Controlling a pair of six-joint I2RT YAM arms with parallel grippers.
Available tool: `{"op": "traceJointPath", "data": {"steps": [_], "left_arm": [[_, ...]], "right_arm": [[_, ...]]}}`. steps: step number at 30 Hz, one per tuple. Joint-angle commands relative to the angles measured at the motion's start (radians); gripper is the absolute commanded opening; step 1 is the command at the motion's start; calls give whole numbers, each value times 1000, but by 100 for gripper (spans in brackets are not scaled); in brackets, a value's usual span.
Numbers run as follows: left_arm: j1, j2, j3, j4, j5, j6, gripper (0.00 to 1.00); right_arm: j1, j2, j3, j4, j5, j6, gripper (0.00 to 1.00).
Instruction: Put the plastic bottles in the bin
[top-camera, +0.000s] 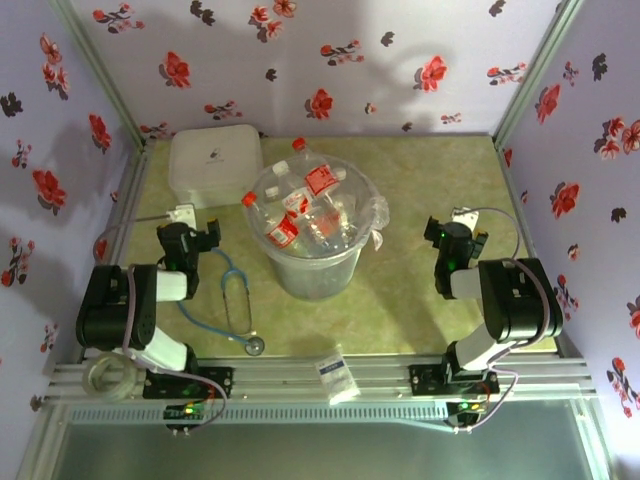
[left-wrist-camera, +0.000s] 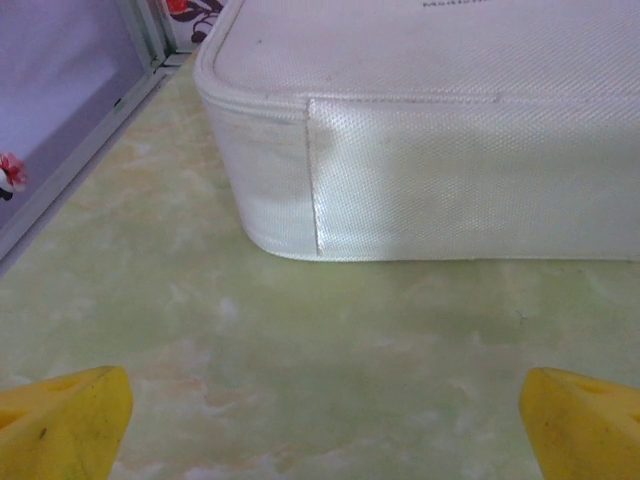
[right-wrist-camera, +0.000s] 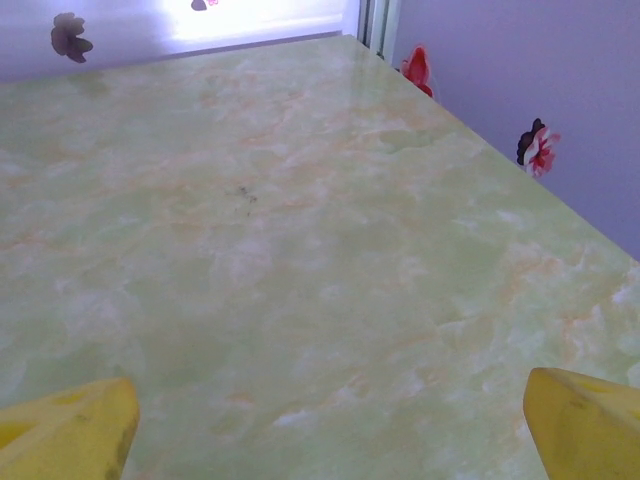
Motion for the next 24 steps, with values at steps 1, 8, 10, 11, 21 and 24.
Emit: {"op": "traceJointPath", "data": {"steps": [1,8,10,11,21,24], "left_arm": [[4,6,-2,50,-28,28,100],[4,6,-2,50,-28,28,100],[4,7,-2,50,-28,28,100],[4,6,-2,50,-28,28,100],[4,7,-2,50,-28,28,100],[4,6,-2,50,-28,28,100]], "right_arm": [[-6,1,-9,65,-8,6,99],[-6,-4,-3,39,-20,3,99],[-6,-3,-4,43,-20,3,99],[-6,-5,-3,42,-19,3,99],[-6,2,9,24,-23,4,99],[-7,0,7,27,-25,4,99]]}}
